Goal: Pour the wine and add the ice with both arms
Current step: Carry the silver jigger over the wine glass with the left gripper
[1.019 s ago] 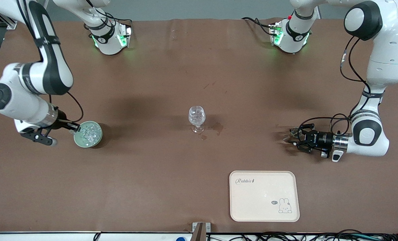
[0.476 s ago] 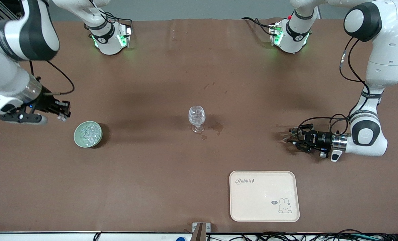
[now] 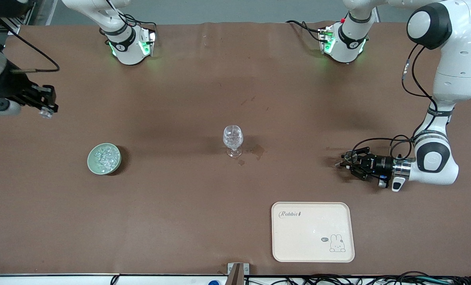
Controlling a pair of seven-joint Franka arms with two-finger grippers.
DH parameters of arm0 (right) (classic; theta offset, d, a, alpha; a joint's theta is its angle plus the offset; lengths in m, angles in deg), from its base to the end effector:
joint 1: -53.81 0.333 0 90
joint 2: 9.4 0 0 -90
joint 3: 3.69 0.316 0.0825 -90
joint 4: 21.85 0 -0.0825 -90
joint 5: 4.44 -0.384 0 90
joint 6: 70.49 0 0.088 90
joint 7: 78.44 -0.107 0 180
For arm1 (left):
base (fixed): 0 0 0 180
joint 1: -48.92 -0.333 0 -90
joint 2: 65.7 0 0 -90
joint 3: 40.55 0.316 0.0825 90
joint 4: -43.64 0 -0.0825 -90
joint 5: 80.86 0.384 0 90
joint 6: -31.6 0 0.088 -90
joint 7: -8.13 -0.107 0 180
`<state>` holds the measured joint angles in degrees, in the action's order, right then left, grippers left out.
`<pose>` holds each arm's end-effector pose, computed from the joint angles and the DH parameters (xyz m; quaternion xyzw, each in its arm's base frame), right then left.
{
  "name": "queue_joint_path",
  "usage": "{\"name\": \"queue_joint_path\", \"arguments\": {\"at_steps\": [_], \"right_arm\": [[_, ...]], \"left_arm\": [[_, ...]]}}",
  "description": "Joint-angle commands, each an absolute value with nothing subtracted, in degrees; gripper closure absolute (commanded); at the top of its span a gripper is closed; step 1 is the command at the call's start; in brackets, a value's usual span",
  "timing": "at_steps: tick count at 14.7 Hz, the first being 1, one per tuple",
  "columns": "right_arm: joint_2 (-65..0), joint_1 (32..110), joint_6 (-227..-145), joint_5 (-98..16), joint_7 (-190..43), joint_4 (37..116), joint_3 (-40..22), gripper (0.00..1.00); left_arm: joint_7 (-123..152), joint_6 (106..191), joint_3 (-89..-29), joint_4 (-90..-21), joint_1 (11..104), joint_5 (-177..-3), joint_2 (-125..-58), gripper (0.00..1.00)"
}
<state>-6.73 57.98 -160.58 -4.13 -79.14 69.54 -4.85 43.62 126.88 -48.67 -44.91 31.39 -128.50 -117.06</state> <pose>0.5396 0.0275 0.6387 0.9997 0.0201 0.0120 0.0018 0.6281 0.0394 0.1204 0.6871 0.4880 -0.4287 0.3255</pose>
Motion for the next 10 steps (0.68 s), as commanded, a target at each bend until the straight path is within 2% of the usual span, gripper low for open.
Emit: {"name": "queue_joint_path", "arguments": {"at_steps": [1,6,10], "right_arm": [[-7.8,57.5,-157.0,-3.7,-76.8,64.9,-4.9,0.98],[-7.8,57.6,-156.4,-3.7,-76.8,64.5,-4.9,0.97],[-7.8,57.5,-156.4,-3.7,-76.8,64.6,-4.9,0.96]], "left_arm": [[42.8,126.5,-49.1,-44.3,31.1,-128.7,-117.5,0.89],[43.0,126.3,-50.2,-43.9,31.5,-129.5,-116.8,0.96],[44.2,126.6,-54.3,-43.7,31.6,-129.7,-115.3,0.98]]}}
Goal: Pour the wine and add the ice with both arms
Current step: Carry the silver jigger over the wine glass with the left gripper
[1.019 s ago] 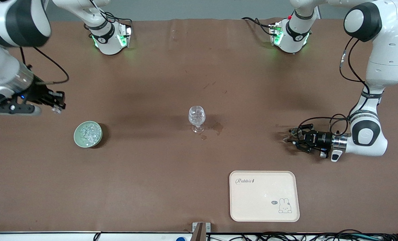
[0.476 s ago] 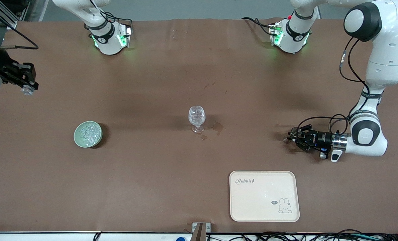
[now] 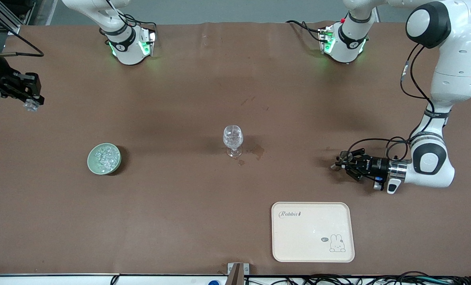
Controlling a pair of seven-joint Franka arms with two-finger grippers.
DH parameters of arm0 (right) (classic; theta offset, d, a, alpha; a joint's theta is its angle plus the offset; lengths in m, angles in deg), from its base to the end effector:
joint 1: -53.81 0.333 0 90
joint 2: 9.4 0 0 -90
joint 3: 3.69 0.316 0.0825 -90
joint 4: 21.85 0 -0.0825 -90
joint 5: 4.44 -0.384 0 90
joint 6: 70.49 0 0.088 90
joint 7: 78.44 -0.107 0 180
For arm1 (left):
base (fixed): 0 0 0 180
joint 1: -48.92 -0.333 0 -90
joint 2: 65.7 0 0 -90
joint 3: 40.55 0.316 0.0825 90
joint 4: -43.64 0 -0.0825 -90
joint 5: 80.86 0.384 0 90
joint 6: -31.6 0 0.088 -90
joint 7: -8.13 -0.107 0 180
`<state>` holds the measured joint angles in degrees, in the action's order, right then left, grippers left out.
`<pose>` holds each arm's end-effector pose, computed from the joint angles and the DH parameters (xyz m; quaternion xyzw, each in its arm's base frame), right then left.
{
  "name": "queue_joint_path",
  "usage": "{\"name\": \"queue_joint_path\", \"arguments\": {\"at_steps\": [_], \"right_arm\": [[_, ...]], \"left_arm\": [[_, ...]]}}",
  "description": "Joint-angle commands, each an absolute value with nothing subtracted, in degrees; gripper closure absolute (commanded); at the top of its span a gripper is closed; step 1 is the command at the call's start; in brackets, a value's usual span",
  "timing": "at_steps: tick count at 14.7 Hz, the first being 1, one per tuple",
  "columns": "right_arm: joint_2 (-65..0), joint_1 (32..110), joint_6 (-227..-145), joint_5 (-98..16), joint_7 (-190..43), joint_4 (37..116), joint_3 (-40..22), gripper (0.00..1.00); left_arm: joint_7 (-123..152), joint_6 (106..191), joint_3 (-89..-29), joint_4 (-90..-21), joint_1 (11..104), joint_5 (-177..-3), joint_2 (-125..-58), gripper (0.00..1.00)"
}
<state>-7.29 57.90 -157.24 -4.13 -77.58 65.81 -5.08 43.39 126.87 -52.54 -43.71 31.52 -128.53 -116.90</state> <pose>0.5369 0.0244 0.6587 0.9995 0.0309 0.0105 0.0021 0.6399 0.0034 0.1379 0.6985 0.4559 -0.4324 0.3425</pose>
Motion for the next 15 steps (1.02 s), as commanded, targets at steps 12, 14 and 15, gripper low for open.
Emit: {"name": "queue_joint_path", "arguments": {"at_steps": [12,14,15], "right_arm": [[-7.8,57.5,-154.9,-3.9,-76.8,64.9,-4.8,0.96],[-7.8,57.5,-154.9,-4.1,-76.8,65.0,-4.8,0.96],[-7.8,57.6,-155.0,-4.1,-76.8,65.0,-4.8,0.96]], "left_arm": [[66.3,133.6,-68.1,-43.5,32.0,-130.8,-107.6,0.99],[69.9,136.8,-69.0,-44.0,34.0,-130.2,-106.0,0.99],[71.8,138.6,-69.0,-44.2,36.0,-130.2,-105.1,0.99]]}}
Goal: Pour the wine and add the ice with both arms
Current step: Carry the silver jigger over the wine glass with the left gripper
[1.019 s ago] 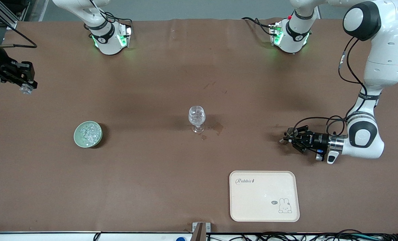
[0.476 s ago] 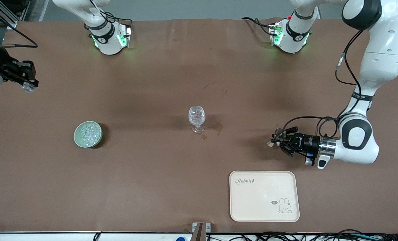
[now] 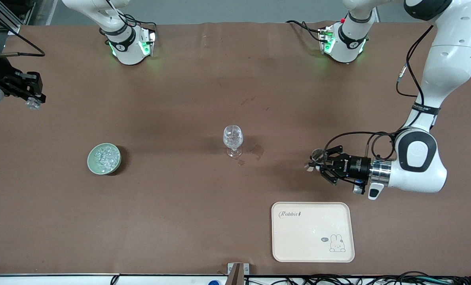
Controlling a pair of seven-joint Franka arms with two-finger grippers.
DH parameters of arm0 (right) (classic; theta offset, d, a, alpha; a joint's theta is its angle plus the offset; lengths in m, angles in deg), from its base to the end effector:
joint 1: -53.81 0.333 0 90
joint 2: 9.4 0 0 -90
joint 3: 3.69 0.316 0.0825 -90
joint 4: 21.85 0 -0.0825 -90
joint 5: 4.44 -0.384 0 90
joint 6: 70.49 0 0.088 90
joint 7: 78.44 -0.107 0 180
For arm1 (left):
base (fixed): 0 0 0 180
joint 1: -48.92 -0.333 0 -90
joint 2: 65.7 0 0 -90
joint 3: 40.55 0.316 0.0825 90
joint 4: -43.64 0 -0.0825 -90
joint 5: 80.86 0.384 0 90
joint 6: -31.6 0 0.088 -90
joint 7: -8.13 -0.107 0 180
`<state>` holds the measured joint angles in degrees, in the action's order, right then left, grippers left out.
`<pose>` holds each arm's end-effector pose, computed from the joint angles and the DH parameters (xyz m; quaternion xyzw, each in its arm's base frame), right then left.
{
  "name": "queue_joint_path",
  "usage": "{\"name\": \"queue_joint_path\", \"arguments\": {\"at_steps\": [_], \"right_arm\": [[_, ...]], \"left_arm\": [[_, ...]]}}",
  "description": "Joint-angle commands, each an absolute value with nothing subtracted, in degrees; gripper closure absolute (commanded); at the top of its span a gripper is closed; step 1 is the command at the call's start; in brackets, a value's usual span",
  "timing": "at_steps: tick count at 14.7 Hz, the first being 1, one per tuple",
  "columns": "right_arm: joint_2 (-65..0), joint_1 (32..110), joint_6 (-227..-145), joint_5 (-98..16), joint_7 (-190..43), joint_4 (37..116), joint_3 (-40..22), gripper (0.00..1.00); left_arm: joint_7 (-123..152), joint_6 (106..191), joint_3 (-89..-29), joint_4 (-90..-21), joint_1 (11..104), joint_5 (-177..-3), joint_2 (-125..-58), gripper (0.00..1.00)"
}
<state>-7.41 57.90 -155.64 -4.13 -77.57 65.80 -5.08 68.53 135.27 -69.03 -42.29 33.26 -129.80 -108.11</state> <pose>0.5346 0.0243 0.6552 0.9995 0.0309 -0.0044 0.0023 0.6723 -0.1531 0.2926 0.6671 0.4993 -0.4447 0.3285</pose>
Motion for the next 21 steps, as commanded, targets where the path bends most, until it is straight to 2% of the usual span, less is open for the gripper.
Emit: {"name": "queue_joint_path", "arguments": {"at_steps": [1,6,12,21], "right_arm": [[-7.9,57.7,-155.0,-4.1,-76.8,65.1,-4.8,0.96],[-7.9,57.7,-155.0,-4.2,-76.8,65.1,-4.8,0.96],[-7.9,57.9,-155.3,-4.3,-76.8,65.2,-4.8,0.96],[-7.9,57.9,-155.7,-4.4,-76.9,65.8,-4.8,0.96]], "left_arm": [[73.2,140.1,-69.0,-44.2,37.1,-130.2,-104.9,0.99],[79.0,148.6,-68.9,-46.9,42.1,-129.4,-102.9,0.99],[82.4,152.4,-68.9,-50.1,45.8,-128.5,-100.2,0.99],[99.9,155.8,-68.9,-50.5,52.8,-115.0,-97.3,0.99]]}}
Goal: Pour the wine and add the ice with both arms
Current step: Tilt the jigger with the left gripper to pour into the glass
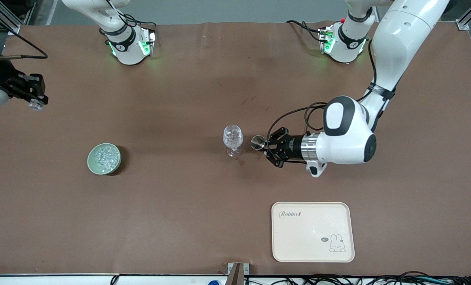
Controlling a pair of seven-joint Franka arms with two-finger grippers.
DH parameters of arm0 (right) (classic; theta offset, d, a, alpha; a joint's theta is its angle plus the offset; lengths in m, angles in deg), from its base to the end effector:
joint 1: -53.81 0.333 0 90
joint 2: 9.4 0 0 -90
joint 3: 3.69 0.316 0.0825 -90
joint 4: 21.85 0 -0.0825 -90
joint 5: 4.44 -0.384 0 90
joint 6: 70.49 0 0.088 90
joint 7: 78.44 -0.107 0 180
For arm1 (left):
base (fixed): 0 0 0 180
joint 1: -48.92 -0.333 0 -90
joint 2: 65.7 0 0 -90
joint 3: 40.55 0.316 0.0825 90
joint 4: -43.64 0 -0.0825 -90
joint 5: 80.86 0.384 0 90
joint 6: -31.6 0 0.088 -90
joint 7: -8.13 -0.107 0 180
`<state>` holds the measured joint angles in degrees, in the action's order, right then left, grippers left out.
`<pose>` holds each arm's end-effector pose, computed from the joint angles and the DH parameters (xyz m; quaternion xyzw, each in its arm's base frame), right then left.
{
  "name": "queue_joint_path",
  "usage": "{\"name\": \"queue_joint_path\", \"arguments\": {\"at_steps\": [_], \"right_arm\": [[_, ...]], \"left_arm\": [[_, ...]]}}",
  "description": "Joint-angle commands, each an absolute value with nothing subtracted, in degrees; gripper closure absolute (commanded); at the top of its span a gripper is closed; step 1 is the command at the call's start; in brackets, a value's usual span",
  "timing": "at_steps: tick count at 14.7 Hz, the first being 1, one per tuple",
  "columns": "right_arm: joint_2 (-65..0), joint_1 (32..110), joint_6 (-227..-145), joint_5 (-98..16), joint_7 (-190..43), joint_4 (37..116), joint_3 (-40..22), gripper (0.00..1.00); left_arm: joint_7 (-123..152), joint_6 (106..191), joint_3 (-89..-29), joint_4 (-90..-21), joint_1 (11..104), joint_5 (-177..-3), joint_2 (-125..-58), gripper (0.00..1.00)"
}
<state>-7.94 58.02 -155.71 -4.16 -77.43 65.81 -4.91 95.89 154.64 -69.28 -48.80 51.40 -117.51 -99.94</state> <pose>0.5376 0.0274 0.6503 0.9994 0.0347 -0.0085 0.0023 0.6042 -0.3368 0.3272 0.6935 0.6050 -0.3422 0.1895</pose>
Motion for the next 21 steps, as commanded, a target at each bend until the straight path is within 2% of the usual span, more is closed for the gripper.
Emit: {"name": "queue_joint_path", "arguments": {"at_steps": [1,6,21], "right_arm": [[-7.9,57.8,-155.7,-4.4,-76.9,65.8,-4.8,0.96],[-7.9,57.6,-155.6,-4.4,-76.8,66.0,-4.8,0.96],[-7.9,57.5,-155.1,-4.4,-76.9,66.0,-4.8,0.96]], "left_arm": [[103.2,155.9,-68.9,-50.4,53.4,-112.6,-97.2,0.99],[113.5,155.9,-69.0,-49.8,56.7,-101.4,-96.9,0.99],[130.1,154.9,-69.0,-49.5,63.1,-84.6,-93.3,0.99]]}}
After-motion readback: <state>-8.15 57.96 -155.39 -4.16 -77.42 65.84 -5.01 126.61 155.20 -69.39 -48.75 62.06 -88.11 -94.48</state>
